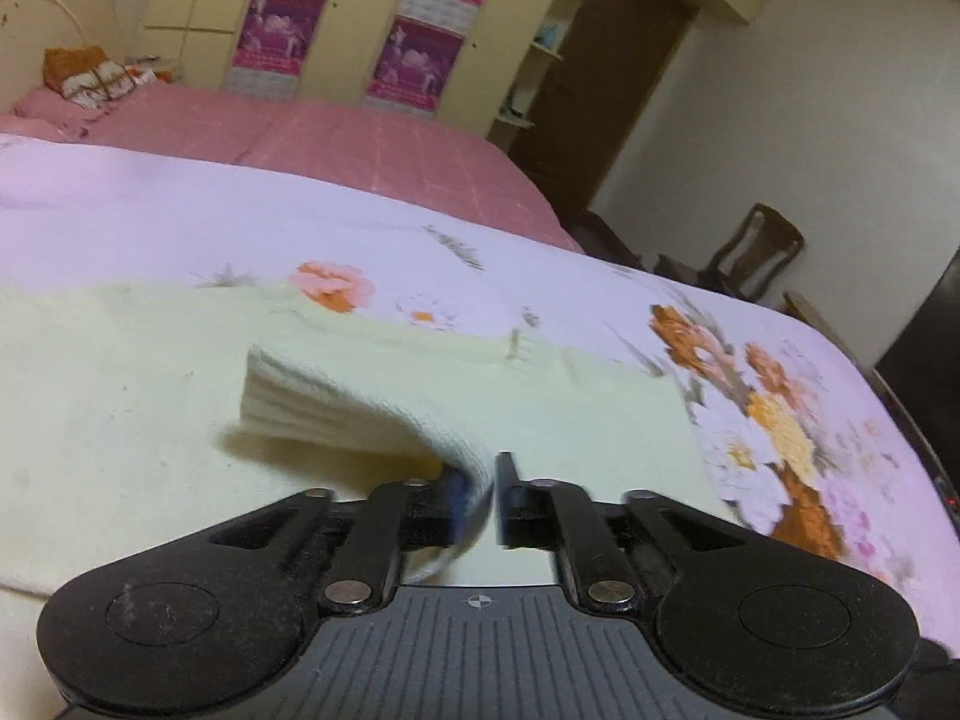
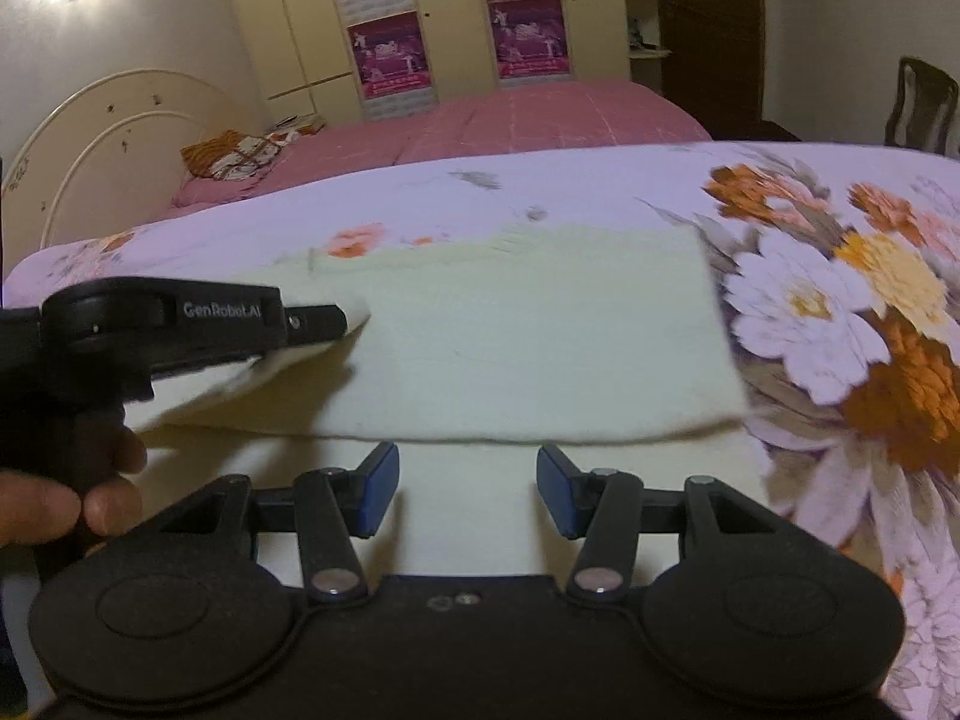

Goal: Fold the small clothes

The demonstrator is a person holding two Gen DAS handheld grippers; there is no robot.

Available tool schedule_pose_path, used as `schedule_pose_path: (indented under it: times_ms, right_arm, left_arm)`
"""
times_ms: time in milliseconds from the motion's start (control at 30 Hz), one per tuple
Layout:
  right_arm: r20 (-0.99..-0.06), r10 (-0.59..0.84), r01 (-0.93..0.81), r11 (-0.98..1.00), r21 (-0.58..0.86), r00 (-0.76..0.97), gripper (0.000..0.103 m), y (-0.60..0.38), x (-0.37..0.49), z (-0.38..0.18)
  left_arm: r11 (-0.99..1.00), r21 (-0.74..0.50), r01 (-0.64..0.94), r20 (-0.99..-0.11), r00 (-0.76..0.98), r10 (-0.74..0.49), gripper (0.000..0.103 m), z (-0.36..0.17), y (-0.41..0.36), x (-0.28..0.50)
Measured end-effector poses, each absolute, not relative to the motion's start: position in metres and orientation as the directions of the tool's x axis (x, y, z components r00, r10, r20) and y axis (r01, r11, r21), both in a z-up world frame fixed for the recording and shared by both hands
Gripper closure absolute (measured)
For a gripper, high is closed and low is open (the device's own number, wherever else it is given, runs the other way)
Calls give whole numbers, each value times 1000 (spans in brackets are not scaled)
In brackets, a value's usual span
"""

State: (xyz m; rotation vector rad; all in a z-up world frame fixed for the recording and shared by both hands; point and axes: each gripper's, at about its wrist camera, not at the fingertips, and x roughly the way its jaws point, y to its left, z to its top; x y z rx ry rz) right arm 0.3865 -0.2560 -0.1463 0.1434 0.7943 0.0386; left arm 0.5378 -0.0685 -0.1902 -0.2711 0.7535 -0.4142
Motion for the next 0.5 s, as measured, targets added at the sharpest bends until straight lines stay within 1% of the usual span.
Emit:
schedule_pose_path:
  times_ms: [33, 67, 133, 200, 367, 433, 500]
  right_arm:
    - [-708, 91, 22, 989, 149, 701, 43, -259, 385, -147]
    - [-706, 93, 23, 988, 154, 702, 41, -261, 384, -148]
    - [-703, 109, 12, 986, 164, 703, 41, -259, 383, -149]
    - [-699, 129, -8, 985, 174, 704, 41, -253, 384, -149]
    - [-684, 174, -68, 982, 179, 709, 35, -232, 391, -145]
    - [-680, 191, -97, 980, 174, 708, 34, -219, 396, -143]
    - [-679, 207, -133, 978, 160, 704, 34, -203, 402, -143]
  left_arm:
    - [884, -387, 263, -599, 657, -458, 47, -185, -65, 538]
    - [887, -386, 253, -587, 675, -447, 36, -178, -63, 529]
    - [892, -375, 251, -568, 699, -435, 36, -166, -61, 520]
    - [891, -386, 240, -570, 697, -435, 35, -162, -58, 513]
    - [877, -420, 232, -548, 706, -450, 35, -154, -33, 504]
    - [888, -407, 212, -542, 727, -422, 35, -152, -18, 500]
    - [909, -381, 168, -546, 752, -368, 35, -153, 2, 496]
